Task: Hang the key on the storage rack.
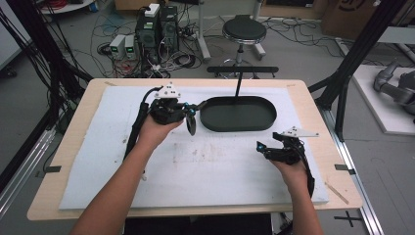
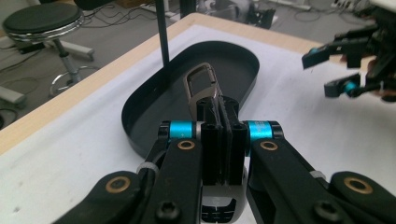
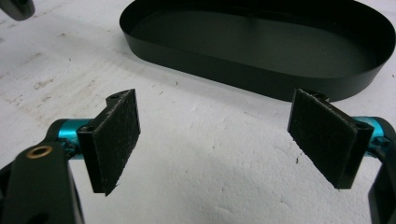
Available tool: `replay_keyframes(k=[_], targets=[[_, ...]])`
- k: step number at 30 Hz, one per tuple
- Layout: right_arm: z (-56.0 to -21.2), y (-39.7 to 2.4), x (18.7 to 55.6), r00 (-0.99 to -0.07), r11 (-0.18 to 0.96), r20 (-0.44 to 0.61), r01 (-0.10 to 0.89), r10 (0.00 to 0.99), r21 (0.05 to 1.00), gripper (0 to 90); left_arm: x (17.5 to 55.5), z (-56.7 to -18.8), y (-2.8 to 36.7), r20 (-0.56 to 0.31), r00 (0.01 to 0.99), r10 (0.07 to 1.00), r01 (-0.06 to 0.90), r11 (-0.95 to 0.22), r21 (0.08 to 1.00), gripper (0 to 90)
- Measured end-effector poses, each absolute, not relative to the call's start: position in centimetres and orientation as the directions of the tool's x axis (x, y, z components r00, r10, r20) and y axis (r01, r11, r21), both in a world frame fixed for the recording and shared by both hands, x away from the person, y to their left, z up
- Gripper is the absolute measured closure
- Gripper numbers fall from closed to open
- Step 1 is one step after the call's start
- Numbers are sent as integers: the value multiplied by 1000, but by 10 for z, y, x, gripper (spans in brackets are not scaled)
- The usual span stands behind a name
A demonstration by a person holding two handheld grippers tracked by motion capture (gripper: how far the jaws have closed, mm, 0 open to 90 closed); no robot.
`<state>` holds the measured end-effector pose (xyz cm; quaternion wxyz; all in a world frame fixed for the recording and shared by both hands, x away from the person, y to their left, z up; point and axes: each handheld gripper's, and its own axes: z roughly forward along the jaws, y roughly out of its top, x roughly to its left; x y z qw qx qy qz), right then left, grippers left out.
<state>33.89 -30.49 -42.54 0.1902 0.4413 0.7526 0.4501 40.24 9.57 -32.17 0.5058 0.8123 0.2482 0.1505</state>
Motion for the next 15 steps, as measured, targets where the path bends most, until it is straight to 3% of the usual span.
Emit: replay_keyframes(k=[15], targets=[[-426,-305,341,-540,210,108,494,834,844,174,444,-295,75,5,839,544,239,-378,894,878]])
